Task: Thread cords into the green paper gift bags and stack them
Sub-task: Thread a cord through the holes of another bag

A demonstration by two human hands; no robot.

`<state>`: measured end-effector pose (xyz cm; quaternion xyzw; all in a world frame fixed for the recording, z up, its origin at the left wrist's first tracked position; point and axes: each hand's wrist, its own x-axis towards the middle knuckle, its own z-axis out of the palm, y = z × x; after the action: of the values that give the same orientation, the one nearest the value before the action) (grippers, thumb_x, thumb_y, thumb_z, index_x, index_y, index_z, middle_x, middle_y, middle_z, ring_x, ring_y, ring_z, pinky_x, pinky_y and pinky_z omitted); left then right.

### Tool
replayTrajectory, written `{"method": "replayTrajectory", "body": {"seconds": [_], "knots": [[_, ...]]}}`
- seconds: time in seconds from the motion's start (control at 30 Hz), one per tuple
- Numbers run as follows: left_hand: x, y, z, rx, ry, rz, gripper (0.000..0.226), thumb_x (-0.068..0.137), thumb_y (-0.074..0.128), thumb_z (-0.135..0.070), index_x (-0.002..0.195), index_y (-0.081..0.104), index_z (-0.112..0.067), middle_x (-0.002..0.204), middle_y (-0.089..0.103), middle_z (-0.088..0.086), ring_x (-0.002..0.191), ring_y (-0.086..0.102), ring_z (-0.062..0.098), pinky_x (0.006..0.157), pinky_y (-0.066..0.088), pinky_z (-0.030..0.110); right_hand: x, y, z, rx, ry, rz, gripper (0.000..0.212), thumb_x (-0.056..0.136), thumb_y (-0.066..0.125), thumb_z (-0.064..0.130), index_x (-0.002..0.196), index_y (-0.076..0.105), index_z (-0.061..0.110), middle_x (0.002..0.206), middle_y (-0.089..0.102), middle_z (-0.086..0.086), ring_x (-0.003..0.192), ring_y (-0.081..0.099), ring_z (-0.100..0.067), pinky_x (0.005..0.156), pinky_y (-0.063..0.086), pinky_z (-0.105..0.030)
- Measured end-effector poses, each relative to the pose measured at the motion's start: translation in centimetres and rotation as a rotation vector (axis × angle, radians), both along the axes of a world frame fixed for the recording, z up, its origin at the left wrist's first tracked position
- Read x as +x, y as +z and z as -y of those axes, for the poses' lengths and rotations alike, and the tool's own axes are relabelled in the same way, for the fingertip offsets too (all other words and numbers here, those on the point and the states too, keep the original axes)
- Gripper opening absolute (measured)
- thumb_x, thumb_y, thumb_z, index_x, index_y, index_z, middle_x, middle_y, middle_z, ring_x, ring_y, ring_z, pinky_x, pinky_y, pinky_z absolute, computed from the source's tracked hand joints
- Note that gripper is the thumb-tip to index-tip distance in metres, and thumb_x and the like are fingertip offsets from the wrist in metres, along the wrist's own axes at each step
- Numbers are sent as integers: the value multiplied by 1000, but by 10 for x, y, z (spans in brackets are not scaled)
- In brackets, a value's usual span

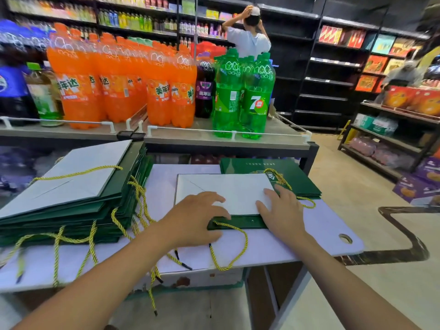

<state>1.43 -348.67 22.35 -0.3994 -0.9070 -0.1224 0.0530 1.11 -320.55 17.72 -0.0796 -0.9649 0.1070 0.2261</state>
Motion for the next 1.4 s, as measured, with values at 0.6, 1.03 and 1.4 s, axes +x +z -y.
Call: {"method": "replayTrajectory", "body": {"seconds": [0.6, 1.03, 1.4], "knots": [[-17, 8, -17, 784, 345, 467, 7, 102, 57, -21, 102, 61, -26, 71, 74, 0, 68, 64, 13, 72, 52, 31, 48, 93, 43, -1009, 529, 685, 22, 101, 63, 28, 93, 73, 10, 66, 58, -2, 48, 28, -10, 53, 13, -29], [-21, 0, -6, 459, 321, 58, 69, 96, 55, -8, 151, 35, -43, 151, 39, -4, 122, 50, 18, 96, 51, 40, 16, 84, 6, -345, 363, 385, 33, 92, 75, 34, 123, 62, 33, 117, 64, 11, 77, 68, -8, 66, 50, -18], [-16, -27, -27, 15, 57, 11, 65, 90, 49, -77, 148, 44, -47, 169, 19, -14, 157, 9, 14, 127, 10, 45, 24, 81, 14, -161, 230, 586, 23, 95, 69, 35, 82, 72, 16, 74, 76, -2, 69, 74, -19, 57, 58, -26]]}}
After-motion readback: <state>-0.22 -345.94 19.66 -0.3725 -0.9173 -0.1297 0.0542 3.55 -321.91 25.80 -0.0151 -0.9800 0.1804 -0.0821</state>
